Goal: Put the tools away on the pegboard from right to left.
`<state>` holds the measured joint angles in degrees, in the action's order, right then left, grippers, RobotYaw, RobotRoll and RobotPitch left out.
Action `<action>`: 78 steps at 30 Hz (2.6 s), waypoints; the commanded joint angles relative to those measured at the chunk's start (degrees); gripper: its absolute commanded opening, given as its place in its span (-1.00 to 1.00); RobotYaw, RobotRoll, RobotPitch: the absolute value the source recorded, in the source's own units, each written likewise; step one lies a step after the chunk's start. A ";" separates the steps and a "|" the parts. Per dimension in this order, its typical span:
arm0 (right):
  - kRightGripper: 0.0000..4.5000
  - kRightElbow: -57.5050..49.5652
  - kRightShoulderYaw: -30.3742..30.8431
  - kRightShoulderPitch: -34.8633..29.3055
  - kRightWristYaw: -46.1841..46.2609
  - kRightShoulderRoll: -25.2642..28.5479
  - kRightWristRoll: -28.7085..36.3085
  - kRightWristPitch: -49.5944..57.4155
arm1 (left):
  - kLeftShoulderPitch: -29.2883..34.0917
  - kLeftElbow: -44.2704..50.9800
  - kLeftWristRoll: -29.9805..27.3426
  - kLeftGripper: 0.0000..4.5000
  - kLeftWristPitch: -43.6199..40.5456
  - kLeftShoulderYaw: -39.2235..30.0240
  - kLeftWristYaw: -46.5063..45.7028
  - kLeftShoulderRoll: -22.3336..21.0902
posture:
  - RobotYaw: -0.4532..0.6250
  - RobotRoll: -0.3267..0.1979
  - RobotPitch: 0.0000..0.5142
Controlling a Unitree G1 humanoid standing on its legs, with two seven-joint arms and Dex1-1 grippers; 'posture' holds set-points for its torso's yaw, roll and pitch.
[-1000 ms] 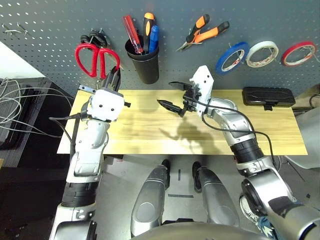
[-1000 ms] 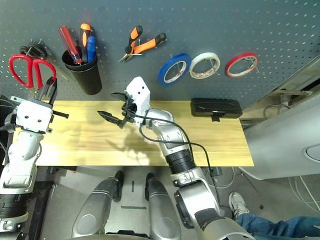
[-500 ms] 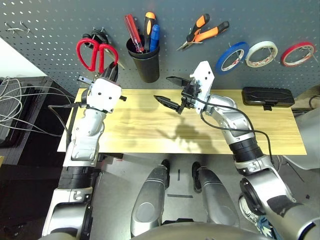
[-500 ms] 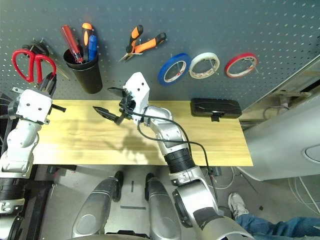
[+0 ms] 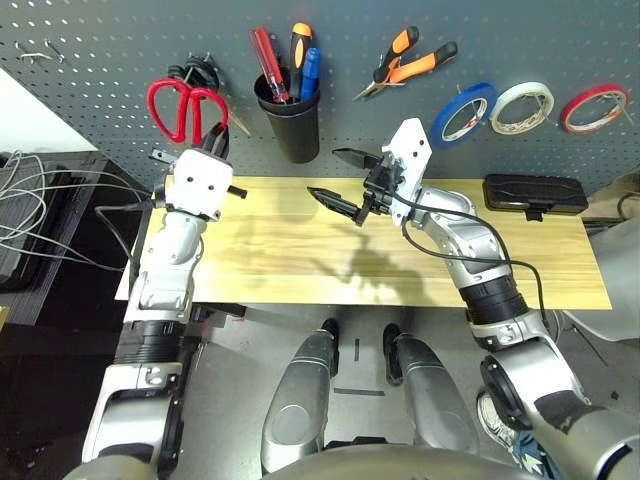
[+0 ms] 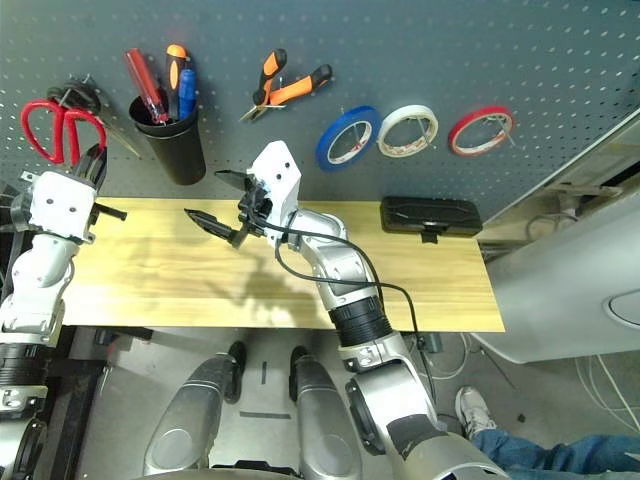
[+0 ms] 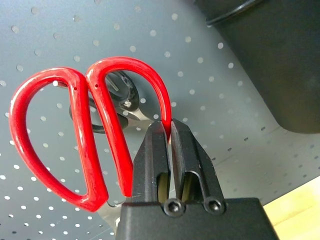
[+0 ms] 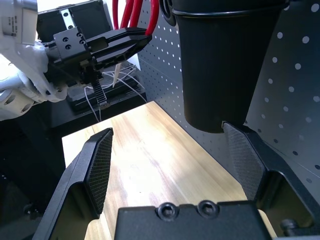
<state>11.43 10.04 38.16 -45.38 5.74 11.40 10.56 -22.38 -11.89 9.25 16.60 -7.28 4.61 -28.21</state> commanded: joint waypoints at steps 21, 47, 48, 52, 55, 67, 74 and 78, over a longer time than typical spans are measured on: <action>1.00 0.81 -0.04 0.21 0.94 0.10 0.20 -1.41 | -1.14 -4.35 -2.67 -0.99 -0.72 0.72 6.62 -0.20 | -0.06 0.25 0.08; 1.00 18.52 -8.82 -4.84 17.03 0.65 -1.92 -3.77 | 10.46 -5.74 -3.29 0.98 -6.21 4.90 8.57 6.87 | -0.05 0.25 0.04; 1.00 19.52 -9.19 -5.08 17.85 0.75 -2.04 -4.07 | 10.70 -6.04 -3.28 0.98 -6.99 4.91 8.56 7.12 | -0.05 0.25 0.04; 1.00 22.51 -11.23 -6.16 20.76 0.99 -1.74 -4.42 | 11.81 -7.06 -2.96 0.98 -8.60 5.36 8.74 7.64 | -0.06 0.25 0.04; 1.00 25.05 -12.47 -6.45 23.90 2.16 -2.89 -5.90 | 12.12 -7.65 -3.29 0.98 -9.39 5.31 8.64 8.18 | -0.08 0.25 0.06; 1.00 32.79 -20.33 -4.61 34.02 6.91 -2.32 -6.75 | 8.13 -16.96 -4.04 0.98 -10.21 5.82 8.72 10.56 | -0.14 0.25 0.15; 1.00 40.52 -22.18 -2.29 33.26 10.83 -2.26 -7.83 | 3.66 -24.65 -3.21 0.98 -9.28 6.83 7.26 12.62 | -0.17 0.25 0.10; 1.00 44.05 -22.32 -1.59 32.14 12.54 -2.43 -9.32 | 1.98 -29.12 -3.10 0.98 -8.49 6.95 6.37 13.30 | -0.19 0.25 0.06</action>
<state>53.20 -11.94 36.75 -12.64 17.69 9.09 2.08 -20.94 -38.22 5.79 7.56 -0.92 11.47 -15.13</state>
